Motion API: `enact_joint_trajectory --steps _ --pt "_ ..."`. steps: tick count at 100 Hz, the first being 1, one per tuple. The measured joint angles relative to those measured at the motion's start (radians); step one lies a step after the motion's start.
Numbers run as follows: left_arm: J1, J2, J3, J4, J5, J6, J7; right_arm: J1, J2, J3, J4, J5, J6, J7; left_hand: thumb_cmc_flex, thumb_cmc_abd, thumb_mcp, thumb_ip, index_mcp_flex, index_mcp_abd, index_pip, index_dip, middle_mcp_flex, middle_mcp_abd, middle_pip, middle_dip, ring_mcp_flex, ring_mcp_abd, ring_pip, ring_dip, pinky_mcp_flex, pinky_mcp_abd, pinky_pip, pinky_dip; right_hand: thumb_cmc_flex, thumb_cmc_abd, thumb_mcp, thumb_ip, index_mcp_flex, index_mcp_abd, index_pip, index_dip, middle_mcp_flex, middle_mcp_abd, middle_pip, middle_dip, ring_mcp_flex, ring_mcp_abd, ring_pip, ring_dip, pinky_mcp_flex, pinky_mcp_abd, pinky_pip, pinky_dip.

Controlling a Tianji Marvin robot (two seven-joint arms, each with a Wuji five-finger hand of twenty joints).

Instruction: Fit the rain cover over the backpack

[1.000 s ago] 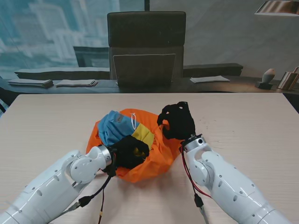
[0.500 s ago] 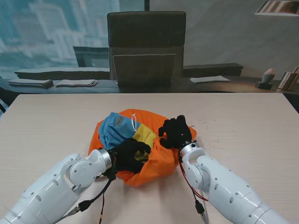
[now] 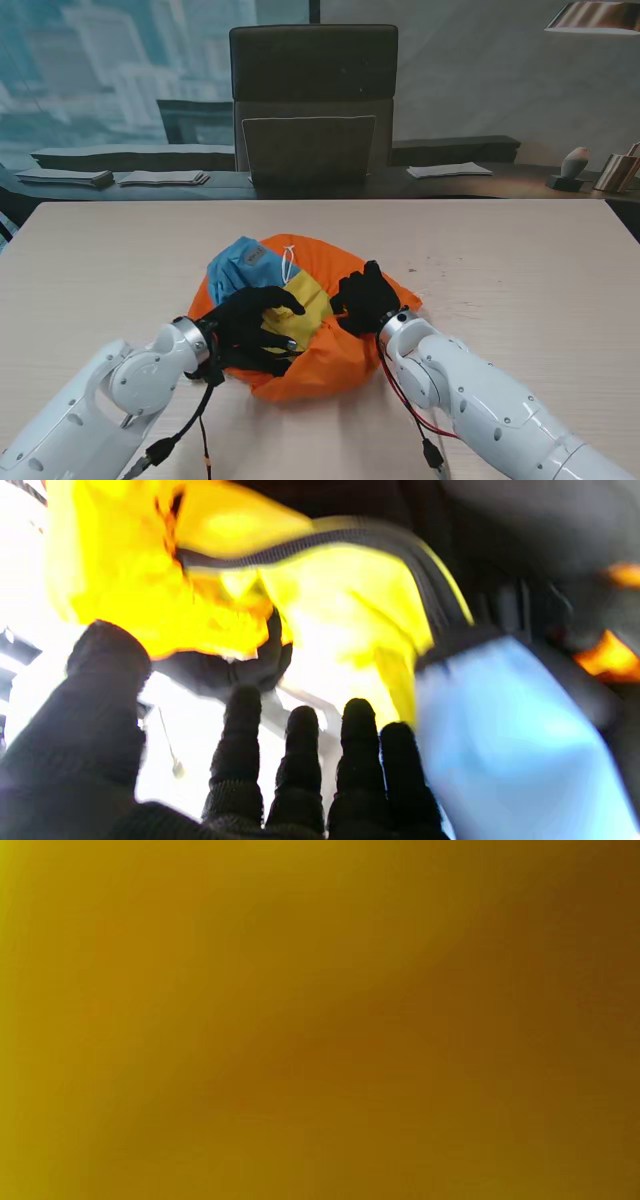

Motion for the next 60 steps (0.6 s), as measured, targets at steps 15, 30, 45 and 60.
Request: enact_joint_trajectory --steps 15,30,45,60 --pt "0.051 -0.009 -0.092 -0.028 0.068 0.024 0.14 0.014 0.022 -0.01 -0.001 -0.047 -0.055 0.001 0.193 0.028 0.093 0.0 0.089 -0.099 0.191 0.056 0.156 -0.003 0.062 0.019 0.132 0.02 0.067 0.016 0.08 0.029 0.095 0.028 0.0 0.0 0.001 0.0 0.0 0.0 0.002 -0.001 0.0 0.0 -0.001 0.0 0.0 0.0 0.0 0.0 0.0 0.0 0.0 -0.001" --pt "0.04 -0.018 -0.107 0.002 0.122 0.057 0.313 0.027 0.029 -0.031 0.026 -0.089 -0.062 -0.092 0.21 0.033 0.118 0.0 0.089 -0.13 0.216 0.056 0.187 -0.02 0.091 0.036 0.159 0.019 0.121 0.031 0.106 0.029 0.137 0.068 0.0 -0.021 0.01 0.0 0.012 -0.001 0.001 -0.02 0.001 0.0 -0.002 0.0 0.001 0.0 0.0 0.0 0.0 0.0 0.0 -0.001" --pt "-0.02 -0.023 -0.098 0.071 0.214 0.183 0.226 0.026 0.027 -0.034 0.084 -0.107 -0.061 -0.262 0.064 0.028 0.143 0.0 -0.095 -0.141 0.02 0.021 -0.081 -0.023 -0.052 -0.062 -0.137 -0.046 -0.094 -0.076 -0.047 0.112 -0.17 -0.08 0.0 -0.04 0.01 0.0 0.022 -0.002 0.0 -0.028 0.001 0.0 -0.001 0.0 0.001 0.0 0.0 0.0 0.0 0.0 0.02 0.003" --pt "-0.074 0.003 -0.045 0.114 0.146 0.207 0.114 0.024 0.028 -0.014 0.082 -0.144 -0.07 -0.263 0.053 0.03 0.096 0.0 -0.096 -0.167 -0.009 0.007 -0.092 0.037 -0.105 -0.113 -0.181 0.026 -0.204 -0.142 -0.054 0.117 -0.298 -0.148 0.0 -0.051 0.007 0.001 0.022 -0.002 0.003 -0.027 0.001 0.0 0.0 0.0 0.001 0.0 0.002 -0.001 0.0 0.0 0.026 0.005"
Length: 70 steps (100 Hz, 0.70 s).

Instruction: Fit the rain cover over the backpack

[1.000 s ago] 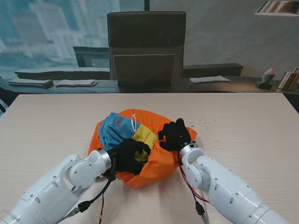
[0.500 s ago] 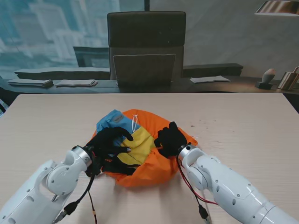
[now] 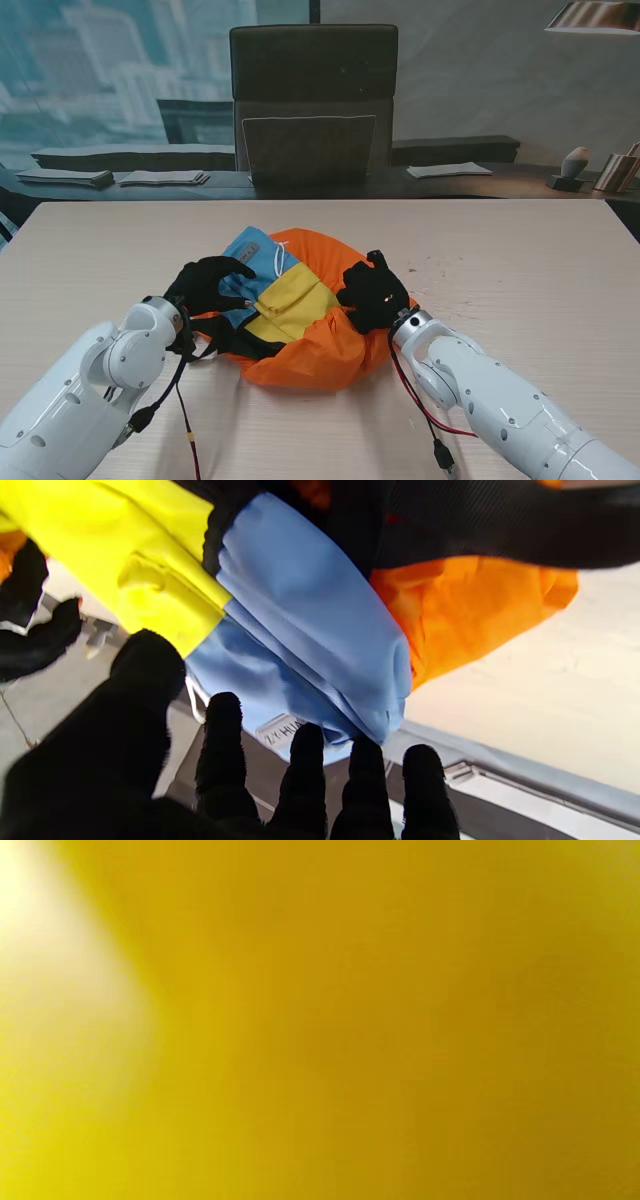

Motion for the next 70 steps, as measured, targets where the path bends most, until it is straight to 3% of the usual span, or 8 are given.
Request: enact_joint_trajectory --steps 15,20,29,35,41,49,60,70 --pt "-0.034 0.017 0.064 0.032 -0.104 0.001 -0.04 0.031 0.007 -0.015 0.012 -0.016 0.002 -0.012 0.0 0.0 -0.003 0.0 0.151 -0.002 0.035 0.004 0.177 0.001 0.024 0.012 0.123 0.097 -0.011 0.013 -0.002 0.022 0.11 0.061 -0.02 -0.002 0.0 -0.001 -0.047 0.0 0.003 0.024 -0.022 0.0 0.004 0.0 0.0 -0.003 0.002 0.0 0.0 -0.001 0.0 0.002" --pt "-0.042 0.018 0.083 0.038 -0.152 0.004 -0.051 0.039 0.007 -0.016 0.013 -0.019 0.038 -0.007 0.0 0.0 -0.003 0.0 0.168 -0.002 0.035 0.011 0.208 -0.007 0.03 0.015 0.16 0.1 -0.007 0.028 0.002 0.023 0.163 0.086 -0.097 0.012 0.0 0.002 -0.114 0.029 -0.087 0.08 -0.059 0.0 0.014 -0.001 -0.002 -0.004 0.003 0.0 0.0 -0.001 0.0 0.004" --pt "-0.053 0.018 0.115 0.039 -0.162 -0.002 -0.083 0.04 0.006 0.004 0.004 -0.033 0.106 0.027 0.0 0.0 -0.003 0.0 0.182 0.002 0.035 0.013 0.227 -0.029 0.033 0.015 0.199 0.1 0.041 0.04 0.022 0.023 0.222 0.112 -0.261 0.081 -0.019 0.092 -0.297 0.074 -0.232 0.203 -0.174 0.0 0.013 -0.001 -0.05 -0.011 -0.004 0.0 0.0 -0.001 -0.041 -0.009" --pt "-0.055 0.018 0.126 0.033 -0.138 -0.015 -0.114 0.015 0.005 0.068 -0.033 -0.04 0.104 0.109 0.0 0.0 -0.003 0.0 0.183 0.002 0.035 0.013 0.229 -0.033 0.033 0.015 0.225 0.099 0.066 0.045 0.053 0.023 0.275 0.135 -0.316 0.094 -0.05 0.092 -0.43 0.079 -0.256 0.215 -0.244 0.0 0.013 -0.001 -0.083 -0.015 -0.013 -0.007 -0.002 -0.001 -0.087 -0.03" --pt "-0.05 0.019 0.133 0.016 -0.135 -0.017 -0.123 -0.021 0.005 0.146 -0.082 -0.042 0.07 0.181 0.0 0.0 -0.003 0.0 0.185 0.003 0.035 0.013 0.255 -0.034 0.044 0.021 0.261 0.099 0.099 0.056 0.083 0.023 0.322 0.153 -0.326 0.083 -0.06 0.092 -0.522 0.08 -0.273 0.215 -0.297 0.0 0.003 -0.001 -0.094 -0.017 -0.045 -0.02 -0.004 0.0 -0.134 -0.043" --pt "-0.039 0.022 0.146 -0.011 -0.146 -0.016 -0.127 -0.054 0.008 0.211 -0.108 -0.04 -0.011 0.172 0.0 0.0 -0.003 0.0 0.185 0.003 0.035 0.013 0.274 -0.035 0.046 0.025 0.283 0.099 0.137 0.071 0.096 0.022 0.334 0.164 -0.326 0.058 -0.052 0.091 -0.606 0.08 -0.292 0.201 -0.343 -0.002 -0.003 -0.009 -0.093 -0.022 -0.052 -0.025 -0.005 0.0 -0.155 -0.044" --pt "-0.031 0.025 0.157 -0.041 -0.055 -0.031 -0.15 -0.096 0.012 0.315 -0.137 -0.053 -0.163 0.186 0.0 0.0 -0.004 0.0 0.185 0.003 0.035 0.013 0.276 -0.055 0.046 0.025 0.31 0.056 0.17 0.086 0.102 0.02 0.335 0.173 -0.326 0.019 -0.054 0.091 -0.643 0.077 -0.319 0.163 -0.368 -0.01 -0.038 -0.031 -0.093 -0.028 -0.073 -0.036 -0.005 0.0 -0.167 -0.042" --pt "-0.033 0.026 0.164 -0.042 -0.039 -0.036 -0.153 -0.12 0.032 0.377 -0.187 -0.105 -0.226 0.289 0.0 0.0 -0.004 0.0 0.185 0.003 0.035 0.013 0.276 -0.042 0.048 0.025 0.311 0.067 0.171 0.087 0.102 0.02 0.335 0.173 -0.326 -0.009 -0.036 0.089 -0.669 0.072 -0.331 0.139 -0.379 -0.01 -0.048 -0.039 -0.093 -0.033 -0.097 -0.048 -0.005 0.0 -0.176 -0.031"
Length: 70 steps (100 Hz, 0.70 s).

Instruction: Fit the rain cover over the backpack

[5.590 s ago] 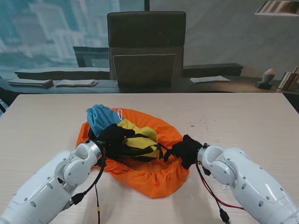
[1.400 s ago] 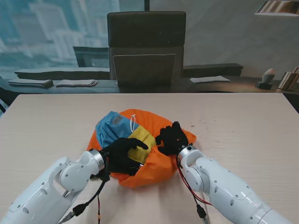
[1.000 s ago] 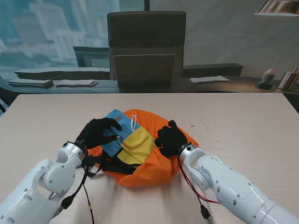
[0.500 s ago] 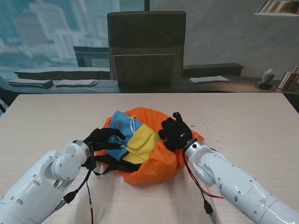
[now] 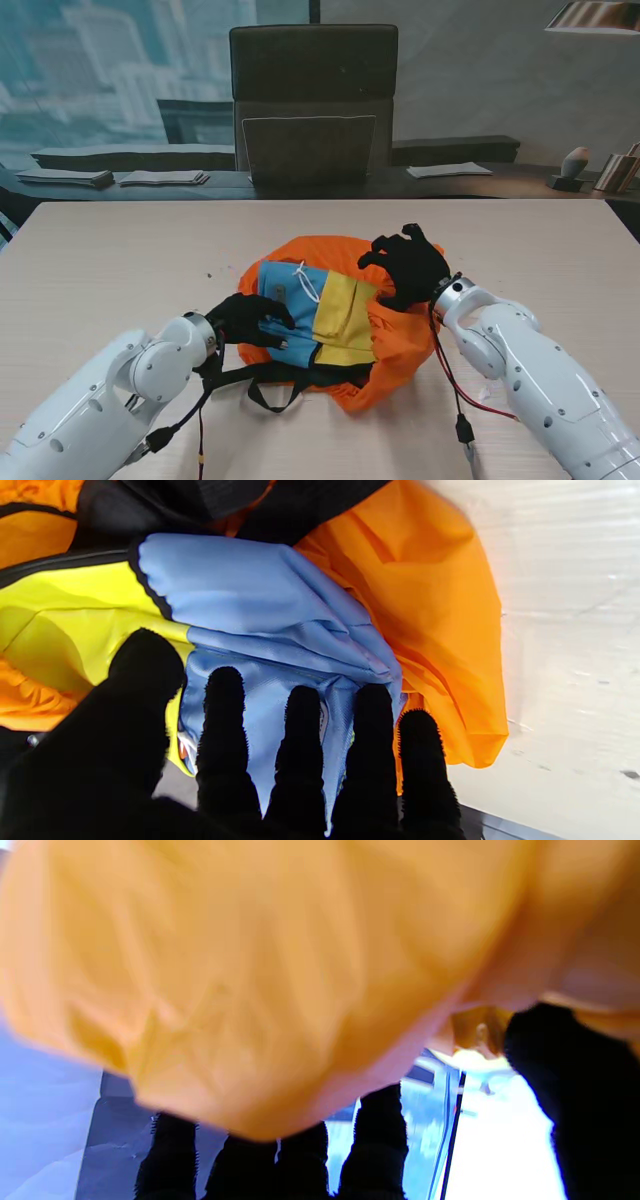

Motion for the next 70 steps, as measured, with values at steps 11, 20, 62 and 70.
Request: enact_joint_trajectory --steps 11,20,62,70 --pt "-0.009 0.001 0.011 0.008 -0.064 0.008 0.003 -0.007 0.025 0.038 -0.029 -0.097 -0.043 0.056 0.0 0.0 0.0 0.0 0.0 0.0 0.0 0.0 0.004 0.001 0.009 0.001 0.0 -0.01 0.0 0.0 0.0 0.0 0.01 0.001 0.0 -0.019 0.0 -0.003 -0.037 -0.013 -0.047 -0.03 -0.007 -0.001 -0.014 -0.005 0.0 -0.002 -0.024 -0.013 0.0 0.0 0.0 0.012" --pt "-0.022 0.0 0.027 0.02 -0.061 0.008 0.006 -0.017 0.039 0.072 -0.048 -0.11 -0.077 0.115 0.0 0.0 0.0 0.0 0.0 0.0 0.0 0.0 0.004 0.0 0.009 0.001 0.0 -0.011 0.0 0.0 0.0 0.0 0.011 0.001 0.0 -0.026 0.0 -0.004 -0.055 -0.018 -0.063 -0.044 -0.026 -0.009 -0.036 -0.013 0.0 -0.003 -0.051 -0.025 0.0 0.0 -0.002 0.015" --pt "-0.049 -0.002 0.049 0.042 -0.067 0.007 0.001 -0.18 0.036 0.336 -0.232 -0.045 -0.233 0.186 0.0 0.0 0.0 0.009 0.0 0.011 0.0 0.0 0.004 -0.01 0.016 0.001 -0.002 -0.034 -0.006 0.0 -0.003 0.0 0.011 0.001 0.097 -0.041 0.0 -0.005 -0.064 -0.039 -0.103 -0.066 -0.049 -0.013 -0.065 -0.028 -0.03 -0.004 -0.107 -0.054 0.0 0.002 -0.029 0.03" --pt "-0.05 -0.002 0.052 0.045 -0.068 0.007 0.008 -0.198 0.035 0.385 -0.286 -0.087 -0.261 0.212 0.0 0.0 0.0 0.009 0.0 0.011 0.0 0.0 0.004 -0.01 0.023 0.001 -0.002 -0.033 -0.001 0.0 -0.004 0.0 0.011 0.001 0.162 -0.034 -0.004 0.005 -0.064 -0.041 -0.12 -0.066 -0.048 -0.013 -0.095 -0.035 -0.03 -0.005 -0.131 -0.066 -0.002 0.002 -0.039 0.031"
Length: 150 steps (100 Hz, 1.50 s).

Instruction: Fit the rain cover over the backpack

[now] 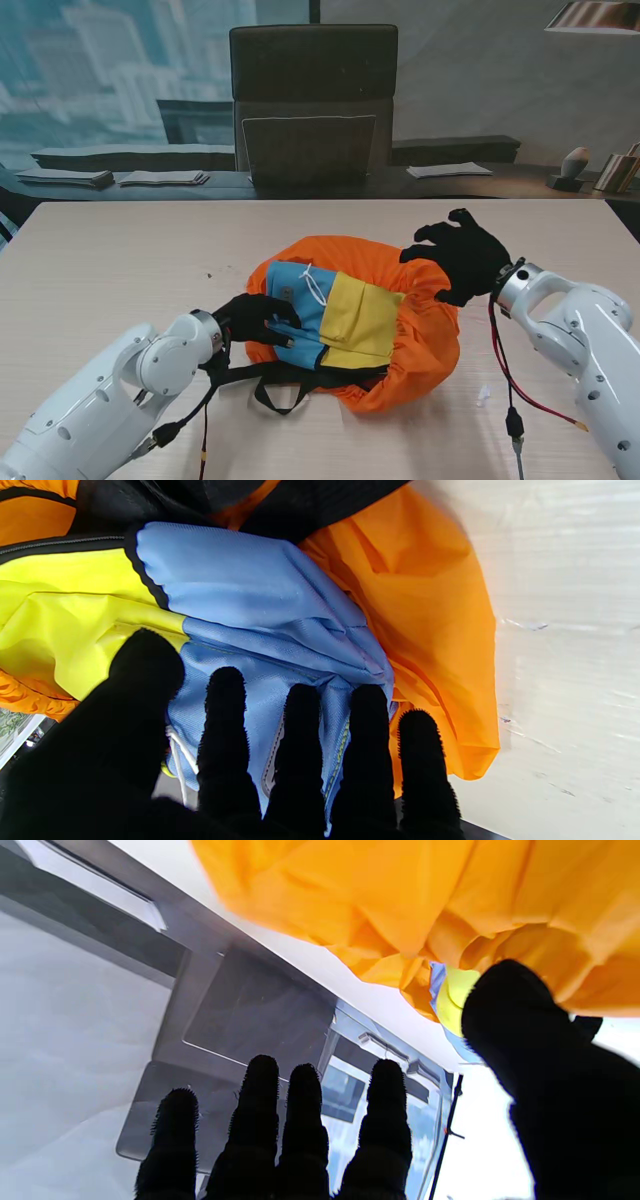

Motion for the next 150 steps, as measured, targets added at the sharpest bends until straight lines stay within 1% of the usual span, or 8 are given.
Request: enact_joint_trajectory --steps 10,19,42,54,77,102,133,150 --pt "-0.001 -0.002 0.002 0.005 -0.007 0.0 0.009 -0.02 0.003 0.05 -0.071 -0.046 -0.008 0.06 0.0 0.0 0.0 0.0 0.0 0.0 0.0 0.0 0.001 0.008 0.005 0.002 0.0 0.009 0.0 0.0 0.0 0.0 0.0 0.0 0.071 0.045 -0.015 0.035 0.006 -0.011 -0.003 0.0 0.031 -0.002 0.008 -0.001 0.002 0.0 -0.001 -0.001 0.001 0.0 0.007 0.012" --pt "-0.001 -0.004 0.003 0.01 -0.025 -0.001 0.014 -0.022 0.012 0.044 -0.058 -0.101 0.04 -0.117 0.001 0.0 0.0 0.0 0.0 0.004 0.0 0.0 0.002 0.013 0.005 0.003 -0.002 0.012 -0.007 0.0 0.0 -0.001 0.0 0.0 0.078 0.134 -0.037 0.035 0.068 -0.016 -0.001 0.0 0.118 -0.005 -0.005 -0.002 0.038 -0.002 0.004 -0.001 0.011 0.0 0.051 0.015" --pt "-0.012 -0.023 0.006 0.067 -0.414 -0.055 0.003 0.028 -0.002 -0.127 0.003 0.199 0.168 -0.134 0.03 0.004 0.001 0.0 0.027 0.044 0.01 0.001 0.014 0.022 0.005 0.003 0.012 -0.005 -0.009 -0.018 0.035 -0.034 0.0 0.0 0.055 0.209 -0.218 0.036 0.161 0.103 0.034 -0.013 0.238 0.023 -0.007 0.001 0.097 0.042 0.039 0.011 0.03 0.019 0.115 0.015" --pt "0.021 -0.04 -0.032 0.027 -0.285 -0.071 0.008 0.069 -0.005 -0.253 -0.014 0.181 0.248 0.053 0.091 0.001 0.007 0.0 0.051 0.043 0.069 0.001 0.042 0.02 0.029 0.004 0.048 -0.014 0.024 -0.018 0.052 -0.029 0.012 0.006 0.03 0.283 -0.506 0.081 0.154 0.158 0.018 -0.028 0.233 0.027 -0.006 0.001 0.094 0.045 0.038 0.011 0.019 0.019 0.119 -0.007" --pt "0.113 -0.058 -0.122 -0.042 -0.056 -0.117 0.275 0.19 -0.026 -0.521 0.096 0.252 0.527 -0.051 0.137 -0.034 0.0 0.0 0.019 0.02 0.289 0.149 0.054 0.003 0.111 0.088 0.064 -0.007 0.103 0.044 0.069 -0.023 0.072 0.041 -0.162 0.229 -0.403 0.091 0.0 0.291 -0.005 -0.067 0.09 0.078 -0.006 0.002 0.03 0.059 0.014 0.009 0.0 0.011 -0.001 -0.02" --pt "0.108 -0.069 -0.164 -0.01 -0.084 -0.074 0.289 0.243 -0.064 -0.652 0.153 0.314 0.719 -0.018 0.134 -0.034 0.014 0.0 -0.003 0.021 0.282 0.183 0.038 0.002 0.136 0.129 0.058 -0.006 0.119 0.06 0.058 -0.023 0.075 0.051 -0.214 0.231 -0.404 0.089 -0.01 0.331 0.009 -0.087 0.083 0.117 -0.006 0.0 0.03 0.097 0.012 0.001 -0.002 0.01 -0.025 -0.02" --pt "0.048 -0.062 -0.117 0.089 0.004 -0.028 0.293 0.257 -0.049 -0.669 0.152 0.329 0.631 0.135 0.086 -0.024 0.132 0.0 -0.065 0.027 0.116 0.094 -0.084 0.002 0.1 0.116 -0.054 -0.016 0.104 0.06 0.0 -0.023 0.075 0.051 -0.076 0.229 -0.428 0.084 0.077 0.279 0.044 -0.097 0.174 0.118 0.01 -0.001 0.074 0.119 0.007 -0.01 -0.002 0.011 -0.023 0.0" --pt "-0.07 -0.058 -0.021 0.23 0.011 -0.029 0.281 0.26 -0.045 -0.682 0.191 0.302 0.579 0.066 0.027 -0.053 0.141 0.0 -0.292 -0.014 -0.107 -0.046 -0.295 -0.014 0.038 0.073 -0.237 -0.041 0.026 0.023 -0.086 -0.052 0.061 0.029 0.073 0.217 -0.531 0.081 0.209 0.25 0.104 -0.032 0.345 0.098 0.095 0.038 0.164 0.09 0.088 0.031 0.0 0.017 0.046 0.0"
